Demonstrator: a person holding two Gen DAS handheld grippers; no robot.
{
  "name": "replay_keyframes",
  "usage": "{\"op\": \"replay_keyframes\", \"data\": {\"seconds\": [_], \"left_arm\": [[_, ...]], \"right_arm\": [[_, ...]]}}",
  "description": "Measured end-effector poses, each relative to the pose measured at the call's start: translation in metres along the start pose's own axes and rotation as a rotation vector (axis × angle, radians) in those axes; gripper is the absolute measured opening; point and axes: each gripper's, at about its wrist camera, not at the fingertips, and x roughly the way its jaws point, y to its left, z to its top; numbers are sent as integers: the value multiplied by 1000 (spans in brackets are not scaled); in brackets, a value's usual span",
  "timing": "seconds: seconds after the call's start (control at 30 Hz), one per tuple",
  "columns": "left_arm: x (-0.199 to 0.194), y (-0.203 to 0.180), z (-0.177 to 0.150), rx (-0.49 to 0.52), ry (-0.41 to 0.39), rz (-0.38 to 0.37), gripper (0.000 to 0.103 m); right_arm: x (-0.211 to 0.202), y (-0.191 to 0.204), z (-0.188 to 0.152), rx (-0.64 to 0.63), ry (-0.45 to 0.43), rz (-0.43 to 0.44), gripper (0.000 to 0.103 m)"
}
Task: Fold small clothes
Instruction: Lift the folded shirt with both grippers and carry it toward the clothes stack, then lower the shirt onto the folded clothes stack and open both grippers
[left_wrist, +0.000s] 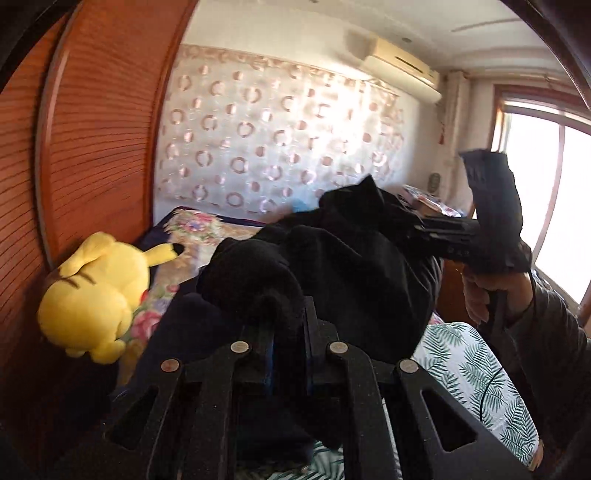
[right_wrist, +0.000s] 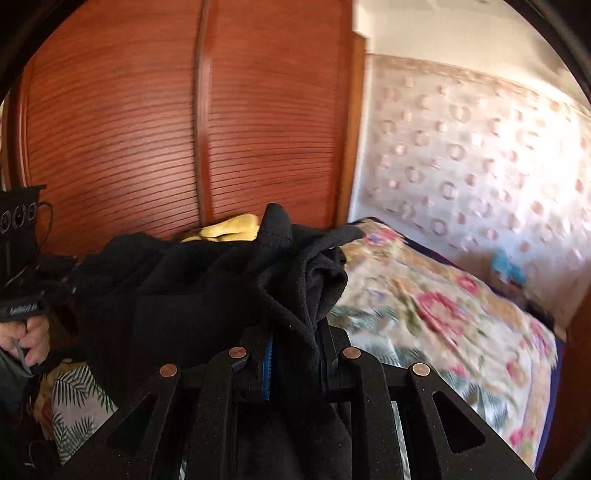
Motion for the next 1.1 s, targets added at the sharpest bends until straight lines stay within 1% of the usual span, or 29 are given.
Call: {"op": "replay_keyframes", "data": {"seconds": [0.1,0.17,0.23,0.3,0.33,0.37,0.4,0.43,0.5,0.53,0.6,0.67,0.73,0.8,0.83,0.87,0.93,1.0,1.03,1.07,1.1], "left_arm": [[-2,22,-15,-47,14,60,12],[1,38,-27,-72,37,97,12],[8,47,-39,-93,74,125,12],[15,49,-50,-101,107,141,12],[20,51,-54,-106,120,150,12],[23,52,-57,-111,128,153,12],[22,52,-60,-111,130,157,12],[23,52,-61,-106,129,165,12],[18,50,-64,-97,127,168,13],[18,51,-65,-97,124,168,13],[19,50,-65,-95,122,173,13],[18,54,-65,-92,118,178,13],[18,50,-63,-80,118,193,13],[17,47,-63,-68,116,203,14],[15,47,-62,-64,113,206,19],[13,46,-62,-62,106,203,22],[5,44,-60,-53,80,195,40],[-2,41,-59,-40,67,186,48],[-3,39,-58,-34,71,189,61],[-6,36,-57,-26,72,191,71],[-10,32,-55,-13,62,190,85]], "right_arm": [[44,9,27,-69,33,55,18],[72,10,38,-90,48,71,18],[99,10,44,-108,79,60,20],[120,1,51,-86,100,21,20],[123,-1,55,-68,101,-12,26],[122,-8,58,-39,98,-48,38],[119,-16,59,-14,90,-84,44],[119,-17,62,6,73,-90,46],[105,-22,60,14,33,-54,46],[100,-18,58,7,16,-39,46],[88,-11,53,-4,-15,30,46],[69,-2,35,-20,-36,76,46],[72,-3,18,-34,-13,123,46],[90,-9,-1,-44,34,105,46],[104,-16,-9,-36,56,82,46],[115,-22,-16,-21,70,73,46],[135,-38,-30,30,104,65,46],[141,-51,-37,75,92,69,46],[142,-56,-37,86,83,72,46],[141,-58,-37,89,80,67,46],[139,-60,-37,86,78,58,46]]}}
